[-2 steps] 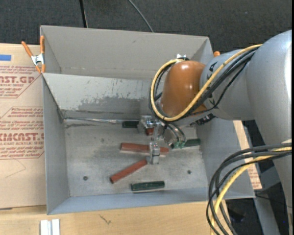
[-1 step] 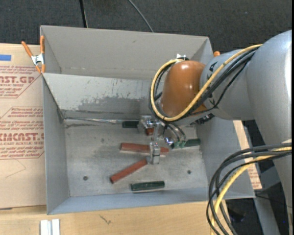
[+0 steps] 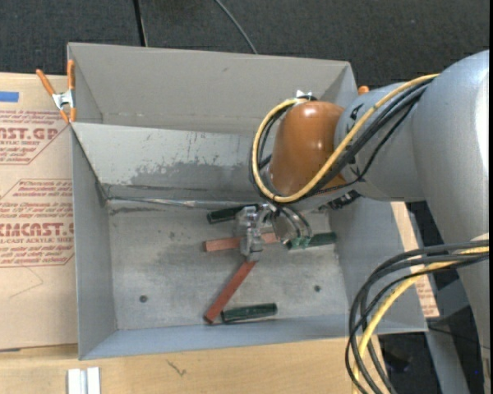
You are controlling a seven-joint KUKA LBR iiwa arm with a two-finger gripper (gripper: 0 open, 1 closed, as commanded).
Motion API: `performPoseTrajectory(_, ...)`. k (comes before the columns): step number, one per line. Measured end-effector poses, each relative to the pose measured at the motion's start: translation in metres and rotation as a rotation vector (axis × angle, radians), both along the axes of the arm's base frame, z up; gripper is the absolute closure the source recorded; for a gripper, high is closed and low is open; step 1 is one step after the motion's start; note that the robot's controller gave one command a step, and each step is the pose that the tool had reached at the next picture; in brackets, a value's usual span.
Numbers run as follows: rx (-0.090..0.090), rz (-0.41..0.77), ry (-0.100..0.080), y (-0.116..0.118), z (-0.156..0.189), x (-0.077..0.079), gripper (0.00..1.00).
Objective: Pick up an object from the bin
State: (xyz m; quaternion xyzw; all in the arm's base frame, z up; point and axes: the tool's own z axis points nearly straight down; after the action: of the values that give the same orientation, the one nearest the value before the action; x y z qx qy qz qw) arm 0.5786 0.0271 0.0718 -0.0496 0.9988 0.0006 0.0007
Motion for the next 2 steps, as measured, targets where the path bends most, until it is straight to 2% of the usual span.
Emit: performPoseTrajectory(2, 0.000, -0.001, 0.003, 0.0000, 0.0030, -0.0009, 1.00)
